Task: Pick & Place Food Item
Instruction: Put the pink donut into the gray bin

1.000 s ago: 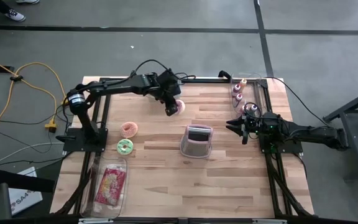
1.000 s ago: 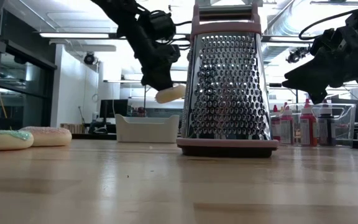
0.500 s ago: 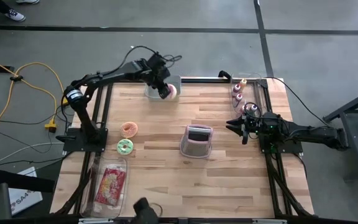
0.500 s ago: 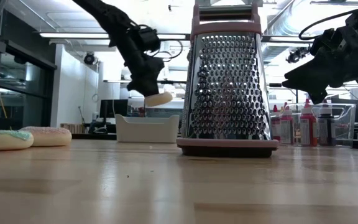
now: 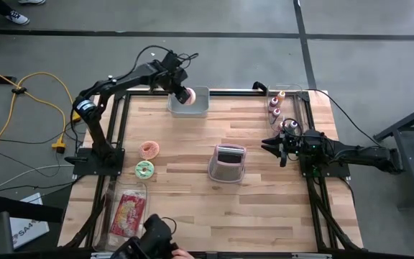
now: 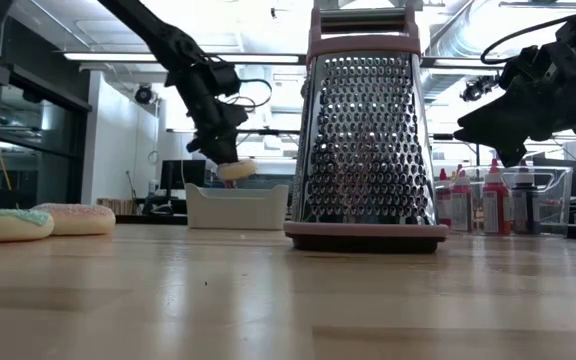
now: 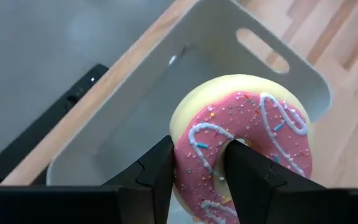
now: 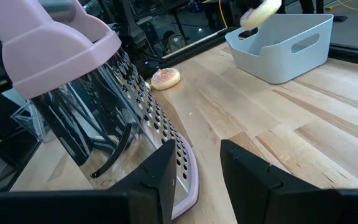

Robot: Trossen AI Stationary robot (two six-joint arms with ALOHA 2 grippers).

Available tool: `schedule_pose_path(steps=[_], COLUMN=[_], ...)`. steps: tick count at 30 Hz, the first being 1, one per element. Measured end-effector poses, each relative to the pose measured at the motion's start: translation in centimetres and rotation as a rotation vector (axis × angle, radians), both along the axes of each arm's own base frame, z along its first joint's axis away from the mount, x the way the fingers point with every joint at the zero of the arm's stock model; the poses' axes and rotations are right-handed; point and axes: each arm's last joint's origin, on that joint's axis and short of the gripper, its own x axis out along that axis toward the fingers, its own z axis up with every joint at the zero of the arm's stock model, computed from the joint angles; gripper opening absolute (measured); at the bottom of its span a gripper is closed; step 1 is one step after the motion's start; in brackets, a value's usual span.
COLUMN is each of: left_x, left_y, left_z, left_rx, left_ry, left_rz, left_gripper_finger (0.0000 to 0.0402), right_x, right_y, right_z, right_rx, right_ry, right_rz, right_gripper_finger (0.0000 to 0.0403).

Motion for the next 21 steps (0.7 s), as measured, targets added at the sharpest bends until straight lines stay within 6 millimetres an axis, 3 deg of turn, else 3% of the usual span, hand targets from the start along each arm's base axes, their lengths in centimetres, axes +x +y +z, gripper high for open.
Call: schedule_pose_path(steps=[21], left_x=[2.0], left_y=[1.5], left_z=[-5.8], left_rx=[-0.082], left_ry=[0.092], left_rz=[-0.010], left_gripper_finger=[0.0124], right_x=[0.0], right_y=[0.0], right_z=[0.0], right_rx=[0.000], right_ry=[0.000], right_rz=[0.000], right_gripper_finger=[0.0114])
